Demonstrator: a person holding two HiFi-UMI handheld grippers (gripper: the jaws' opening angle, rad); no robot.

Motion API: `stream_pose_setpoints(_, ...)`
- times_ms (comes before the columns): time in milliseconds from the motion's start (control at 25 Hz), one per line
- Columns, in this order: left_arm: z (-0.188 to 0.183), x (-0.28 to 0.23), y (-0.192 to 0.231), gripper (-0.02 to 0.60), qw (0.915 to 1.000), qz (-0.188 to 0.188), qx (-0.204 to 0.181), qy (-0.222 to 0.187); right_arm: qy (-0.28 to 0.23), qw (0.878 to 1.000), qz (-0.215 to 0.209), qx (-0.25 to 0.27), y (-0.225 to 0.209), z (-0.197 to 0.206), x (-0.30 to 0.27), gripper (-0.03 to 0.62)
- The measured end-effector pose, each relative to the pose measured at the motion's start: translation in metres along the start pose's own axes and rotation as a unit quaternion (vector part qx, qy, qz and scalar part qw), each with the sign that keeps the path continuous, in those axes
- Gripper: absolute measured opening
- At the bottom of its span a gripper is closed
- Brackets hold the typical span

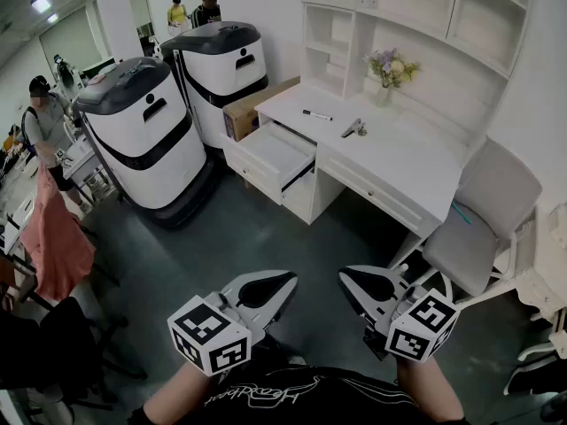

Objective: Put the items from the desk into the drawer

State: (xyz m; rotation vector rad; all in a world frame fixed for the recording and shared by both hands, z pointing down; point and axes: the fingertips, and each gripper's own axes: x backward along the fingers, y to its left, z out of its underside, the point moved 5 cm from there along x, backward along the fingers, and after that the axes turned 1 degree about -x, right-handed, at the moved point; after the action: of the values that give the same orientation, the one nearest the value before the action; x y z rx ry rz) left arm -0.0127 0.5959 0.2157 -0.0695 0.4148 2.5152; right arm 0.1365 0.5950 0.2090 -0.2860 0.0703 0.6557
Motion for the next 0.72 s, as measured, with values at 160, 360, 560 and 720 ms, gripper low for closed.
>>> stream_pose_setpoints(160, 0.001, 0.001, 0.002, 0.008, 1.0000, -0.002, 0.000, 0.000, 0.001, 1.000, -0.005, 0.005, 0.003, -0.001, -0.002, 0.008)
stream_pose_setpoints(360, 0.004, 0.002, 0.008, 0.008, 0.9998, -0.014, 0.003, 0.012, 0.011, 1.000, -0.010, -0.001, -0.002, 0.003, -0.008, 0.008)
stream_pose_setpoints(560, -0.001, 0.005, 0.022, 0.008, 0.9993, -0.031, 0.004, 0.021, 0.008, 0.999, 0.000, -0.032, -0.016, 0.001, -0.019, 0.008)
stream_pose_setpoints(720, -0.010, 0.000, 0.033, 0.008, 0.9993, -0.031, -0.005, 0.021, -0.003, 0.999, -0.005, -0.047, -0.028, -0.005, -0.028, 0.008)
